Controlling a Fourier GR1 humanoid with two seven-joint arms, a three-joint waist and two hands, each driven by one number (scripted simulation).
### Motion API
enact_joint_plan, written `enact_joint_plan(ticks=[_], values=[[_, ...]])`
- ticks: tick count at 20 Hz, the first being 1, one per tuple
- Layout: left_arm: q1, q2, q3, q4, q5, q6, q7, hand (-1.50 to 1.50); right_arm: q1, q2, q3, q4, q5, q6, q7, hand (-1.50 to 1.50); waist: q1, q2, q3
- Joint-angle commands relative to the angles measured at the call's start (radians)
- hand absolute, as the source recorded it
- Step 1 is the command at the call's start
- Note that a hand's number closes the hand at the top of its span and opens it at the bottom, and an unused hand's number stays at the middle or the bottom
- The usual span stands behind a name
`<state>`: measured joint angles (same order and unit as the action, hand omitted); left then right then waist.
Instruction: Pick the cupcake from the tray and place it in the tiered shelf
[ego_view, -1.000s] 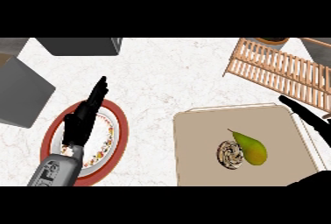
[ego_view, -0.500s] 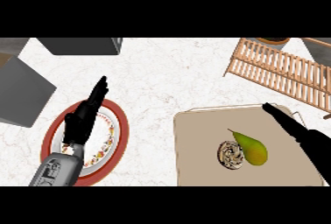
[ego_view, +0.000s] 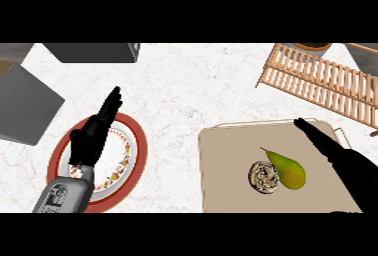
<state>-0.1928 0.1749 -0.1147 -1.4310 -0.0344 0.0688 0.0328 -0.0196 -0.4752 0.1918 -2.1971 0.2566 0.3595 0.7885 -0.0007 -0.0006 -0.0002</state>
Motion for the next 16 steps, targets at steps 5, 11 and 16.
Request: enact_joint_plan(ticks=[5,11,16], values=[[0.053,-0.032,0.017,0.039,-0.042,-0.015,-0.085,0.0,0.114,0.084,0.025,0.028,0.146,0.015,-0.128,-1.5,-0.002,0.0,0.0],[0.043,-0.029,0.061,0.022,-0.025,-0.057,-0.059,0.0,-0.009,0.19,0.076,0.076,0.221,0.045,-0.01,-1.5,0.001,0.0,0.0],[0.012,-0.053,0.038,-0.058,-0.075,-0.038,0.042,0.0,0.03,0.207,0.041,0.043,0.235,0.089,-0.006,-1.5,0.0,0.0,0.0]])
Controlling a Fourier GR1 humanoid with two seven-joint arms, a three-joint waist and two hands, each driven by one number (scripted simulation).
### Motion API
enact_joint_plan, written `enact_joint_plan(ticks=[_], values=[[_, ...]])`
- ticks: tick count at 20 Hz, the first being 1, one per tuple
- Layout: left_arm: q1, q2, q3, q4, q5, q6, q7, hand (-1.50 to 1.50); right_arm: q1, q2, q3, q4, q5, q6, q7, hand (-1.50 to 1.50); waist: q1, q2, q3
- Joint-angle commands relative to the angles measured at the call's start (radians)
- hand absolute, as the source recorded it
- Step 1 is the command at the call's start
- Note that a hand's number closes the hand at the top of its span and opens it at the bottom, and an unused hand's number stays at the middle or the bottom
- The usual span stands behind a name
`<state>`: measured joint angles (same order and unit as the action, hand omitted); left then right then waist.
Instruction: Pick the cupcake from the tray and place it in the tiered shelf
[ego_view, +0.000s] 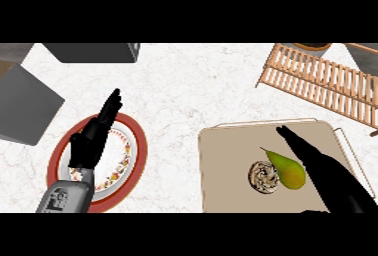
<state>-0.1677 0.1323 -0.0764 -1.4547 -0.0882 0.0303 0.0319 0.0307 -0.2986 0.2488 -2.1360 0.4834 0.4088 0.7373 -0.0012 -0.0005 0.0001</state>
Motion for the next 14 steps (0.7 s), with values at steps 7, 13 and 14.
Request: enact_joint_plan(ticks=[7,13,14], values=[[-0.034,-0.028,0.032,0.051,-0.024,-0.012,-0.02,0.0,-0.089,0.065,-0.017,0.161,0.093,0.039,-0.046,-1.5,0.002,0.001,0.0],[0.052,-0.061,-0.009,-0.049,-0.071,0.011,0.006,0.0,0.008,0.073,0.004,0.121,0.167,0.033,-0.095,-1.5,0.001,0.0,0.0],[0.0,-0.04,0.023,-0.041,-0.039,-0.023,0.047,0.0,-0.004,0.079,0.002,0.211,0.197,-0.021,-0.174,-1.5,0.001,0.0,0.0]])
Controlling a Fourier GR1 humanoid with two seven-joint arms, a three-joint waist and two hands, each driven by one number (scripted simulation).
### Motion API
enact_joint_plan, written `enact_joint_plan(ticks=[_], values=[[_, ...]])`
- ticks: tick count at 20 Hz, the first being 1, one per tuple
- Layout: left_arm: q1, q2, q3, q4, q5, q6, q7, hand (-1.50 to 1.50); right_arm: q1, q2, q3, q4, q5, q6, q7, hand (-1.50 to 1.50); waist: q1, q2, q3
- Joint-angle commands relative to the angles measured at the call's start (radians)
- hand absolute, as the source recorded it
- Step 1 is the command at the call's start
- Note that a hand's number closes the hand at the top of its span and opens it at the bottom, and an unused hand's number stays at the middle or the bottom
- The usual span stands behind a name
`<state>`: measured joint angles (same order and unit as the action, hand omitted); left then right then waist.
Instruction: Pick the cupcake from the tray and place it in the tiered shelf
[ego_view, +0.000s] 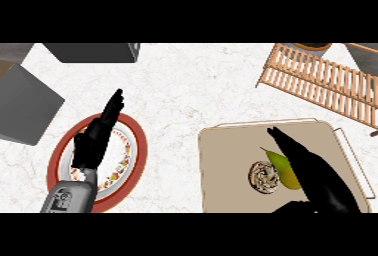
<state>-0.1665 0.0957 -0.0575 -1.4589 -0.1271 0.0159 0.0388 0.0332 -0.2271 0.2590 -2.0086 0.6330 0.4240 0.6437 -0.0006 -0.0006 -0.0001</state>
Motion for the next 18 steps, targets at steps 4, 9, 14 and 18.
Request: enact_joint_plan(ticks=[4,9,14,18], values=[[-0.018,-0.002,0.024,-0.012,0.005,-0.025,0.016,0.0,0.03,0.052,0.05,0.085,0.113,-0.063,-0.06,-1.5,-0.001,0.0,0.0],[-0.017,-0.024,0.027,0.099,-0.021,-0.013,-0.082,0.0,0.019,0.051,0.015,0.154,0.117,-0.057,-0.109,-1.5,-0.002,0.001,0.0],[0.023,-0.051,-0.005,0.005,-0.044,0.004,-0.023,0.0,0.03,0.071,0.023,0.209,0.151,-0.089,-0.162,-1.5,0.0,0.0,0.0],[-0.031,-0.027,0.036,0.031,-0.029,-0.019,0.005,0.0,-0.048,0.097,-0.01,0.216,0.127,-0.024,-0.127,-1.5,0.0,0.0,0.0]])
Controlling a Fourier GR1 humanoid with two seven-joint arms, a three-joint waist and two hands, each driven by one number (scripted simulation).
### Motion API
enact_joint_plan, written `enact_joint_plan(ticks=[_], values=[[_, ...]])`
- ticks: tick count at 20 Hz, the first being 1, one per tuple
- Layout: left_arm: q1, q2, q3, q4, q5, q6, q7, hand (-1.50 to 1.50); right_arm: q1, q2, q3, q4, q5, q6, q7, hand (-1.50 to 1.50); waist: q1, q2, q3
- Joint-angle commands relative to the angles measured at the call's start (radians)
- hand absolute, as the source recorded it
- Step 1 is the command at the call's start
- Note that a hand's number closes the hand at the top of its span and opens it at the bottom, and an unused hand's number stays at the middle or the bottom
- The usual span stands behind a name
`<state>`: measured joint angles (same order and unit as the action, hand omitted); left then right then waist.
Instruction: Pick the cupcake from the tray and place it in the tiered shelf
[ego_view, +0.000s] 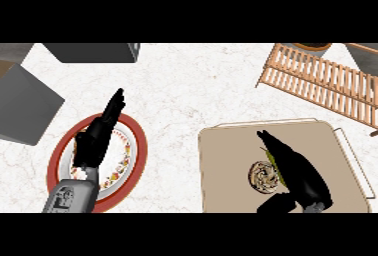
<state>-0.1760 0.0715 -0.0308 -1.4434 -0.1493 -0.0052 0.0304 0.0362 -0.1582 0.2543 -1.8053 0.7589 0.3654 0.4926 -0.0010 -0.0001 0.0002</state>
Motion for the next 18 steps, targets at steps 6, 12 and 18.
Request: enact_joint_plan(ticks=[6,12,18], values=[[0.036,0.021,0.021,-0.046,0.016,-0.039,0.0,0.0,-0.051,0.0,-0.032,0.098,0.014,0.045,-0.044,1.5,0.003,0.0,0.0],[0.063,0.033,0.024,-0.075,0.016,-0.051,-0.004,0.0,0.1,-0.077,0.068,-0.045,0.113,0.022,-0.117,1.5,0.0,-0.002,0.0],[0.028,-0.012,0.0,-0.031,0.001,-0.03,-0.005,0.0,-0.128,0.151,0.049,0.149,0.226,-0.113,0.215,1.5,0.019,0.003,-0.001]])
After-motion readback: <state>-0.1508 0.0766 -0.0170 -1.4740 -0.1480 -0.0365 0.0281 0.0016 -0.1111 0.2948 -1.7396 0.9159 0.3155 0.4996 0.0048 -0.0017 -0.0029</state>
